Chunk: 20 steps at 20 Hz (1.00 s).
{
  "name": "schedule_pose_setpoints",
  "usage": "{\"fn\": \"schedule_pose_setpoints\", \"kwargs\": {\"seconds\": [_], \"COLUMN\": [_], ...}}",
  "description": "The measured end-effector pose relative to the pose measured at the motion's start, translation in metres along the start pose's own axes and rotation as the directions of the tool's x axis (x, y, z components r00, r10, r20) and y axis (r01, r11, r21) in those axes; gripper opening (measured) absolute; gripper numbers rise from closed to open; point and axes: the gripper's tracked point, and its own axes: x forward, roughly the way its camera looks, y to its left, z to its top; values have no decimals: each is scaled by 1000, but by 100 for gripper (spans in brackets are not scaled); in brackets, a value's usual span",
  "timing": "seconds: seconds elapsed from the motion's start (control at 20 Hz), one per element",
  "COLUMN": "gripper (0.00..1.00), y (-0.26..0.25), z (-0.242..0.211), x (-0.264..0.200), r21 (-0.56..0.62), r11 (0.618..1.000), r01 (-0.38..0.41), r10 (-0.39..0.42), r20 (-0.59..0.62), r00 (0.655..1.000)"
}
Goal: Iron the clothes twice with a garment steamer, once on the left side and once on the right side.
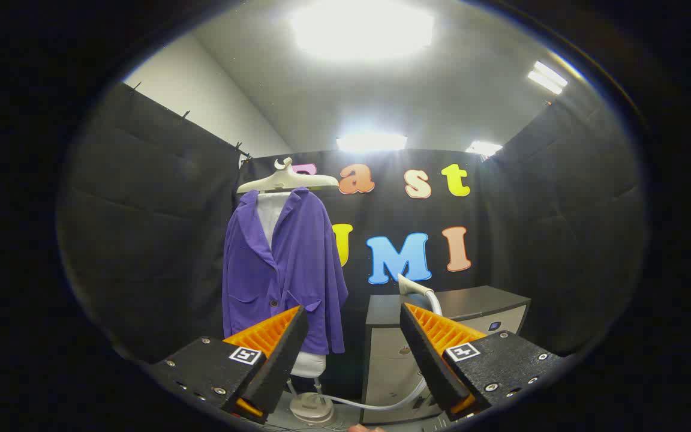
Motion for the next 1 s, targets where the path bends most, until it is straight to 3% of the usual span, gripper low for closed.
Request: {"fn": "schedule_pose_setpoints", "kwargs": {"seconds": [0.3,1.0], "gripper": [96,96], "y": [-1,-31], "z": [-1,-3], "x": [-1,17], "r21": [-30,63], "r11": [999,998], "r01": [16,6], "r10": [-17,1], "r20": [-20,-117], "r00": [1000,993]}}
